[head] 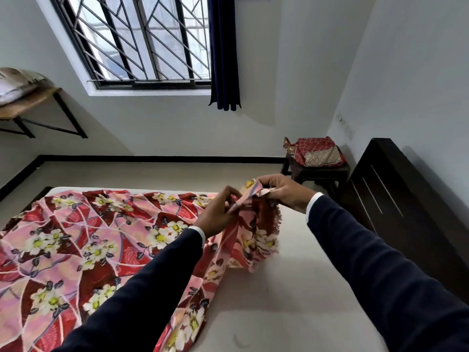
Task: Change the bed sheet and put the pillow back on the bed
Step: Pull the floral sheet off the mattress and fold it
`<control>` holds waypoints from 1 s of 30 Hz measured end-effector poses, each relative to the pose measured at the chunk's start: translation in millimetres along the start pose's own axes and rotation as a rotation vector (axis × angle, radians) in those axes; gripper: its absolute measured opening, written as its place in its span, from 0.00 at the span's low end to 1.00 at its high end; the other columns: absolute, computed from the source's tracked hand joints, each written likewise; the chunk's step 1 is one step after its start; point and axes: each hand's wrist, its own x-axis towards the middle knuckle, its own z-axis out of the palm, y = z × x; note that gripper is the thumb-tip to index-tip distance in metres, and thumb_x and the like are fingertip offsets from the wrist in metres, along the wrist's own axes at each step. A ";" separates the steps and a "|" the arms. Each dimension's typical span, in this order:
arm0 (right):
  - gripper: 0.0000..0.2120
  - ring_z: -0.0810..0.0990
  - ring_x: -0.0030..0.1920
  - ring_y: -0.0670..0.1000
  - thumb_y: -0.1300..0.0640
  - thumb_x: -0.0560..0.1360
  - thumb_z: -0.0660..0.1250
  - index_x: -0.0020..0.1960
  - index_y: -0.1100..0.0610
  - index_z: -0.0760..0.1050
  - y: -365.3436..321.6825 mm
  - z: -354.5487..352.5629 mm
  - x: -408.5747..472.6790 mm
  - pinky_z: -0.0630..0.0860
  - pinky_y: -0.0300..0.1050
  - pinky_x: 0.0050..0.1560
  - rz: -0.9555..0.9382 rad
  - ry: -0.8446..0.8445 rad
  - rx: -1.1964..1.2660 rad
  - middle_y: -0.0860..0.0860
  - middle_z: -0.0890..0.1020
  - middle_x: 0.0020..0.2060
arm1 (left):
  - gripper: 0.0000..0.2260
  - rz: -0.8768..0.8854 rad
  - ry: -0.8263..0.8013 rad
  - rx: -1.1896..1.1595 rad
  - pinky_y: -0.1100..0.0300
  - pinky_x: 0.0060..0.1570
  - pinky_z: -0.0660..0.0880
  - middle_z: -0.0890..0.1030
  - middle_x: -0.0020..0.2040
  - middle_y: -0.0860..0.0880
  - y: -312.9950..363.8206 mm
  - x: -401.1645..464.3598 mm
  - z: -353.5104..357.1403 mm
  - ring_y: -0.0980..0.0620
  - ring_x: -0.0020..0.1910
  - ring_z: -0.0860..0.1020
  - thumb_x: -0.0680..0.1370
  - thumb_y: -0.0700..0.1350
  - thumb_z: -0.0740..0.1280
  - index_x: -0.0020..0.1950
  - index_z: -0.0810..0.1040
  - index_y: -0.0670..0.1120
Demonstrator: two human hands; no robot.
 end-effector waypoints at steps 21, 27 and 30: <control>0.30 0.82 0.57 0.55 0.46 0.67 0.79 0.65 0.49 0.74 81.1 -48.1 3.7 0.80 0.54 0.59 0.168 0.657 -0.098 0.51 0.81 0.59 | 0.05 -0.246 0.203 0.166 0.49 0.48 0.82 0.85 0.47 0.47 -50.7 -10.3 -11.3 0.49 0.45 0.84 0.80 0.41 0.68 0.54 0.84 0.45; 0.30 0.77 0.56 0.36 0.62 0.71 0.75 0.71 0.55 0.73 50.3 54.3 18.0 0.71 0.29 0.59 0.014 -0.024 -0.385 0.47 0.80 0.59 | 0.07 -0.024 0.107 0.321 0.59 0.39 0.76 0.82 0.39 0.49 -14.5 -5.2 5.9 0.53 0.37 0.79 0.82 0.42 0.66 0.50 0.82 0.42; 0.14 0.79 0.34 0.38 0.67 0.68 0.70 0.53 0.61 0.83 50.9 49.2 30.3 0.81 0.46 0.43 0.034 0.157 -0.398 0.50 0.83 0.39 | 0.09 0.010 0.118 0.396 0.59 0.33 0.70 0.76 0.34 0.53 -10.7 -9.3 2.1 0.54 0.32 0.74 0.82 0.47 0.66 0.42 0.75 0.47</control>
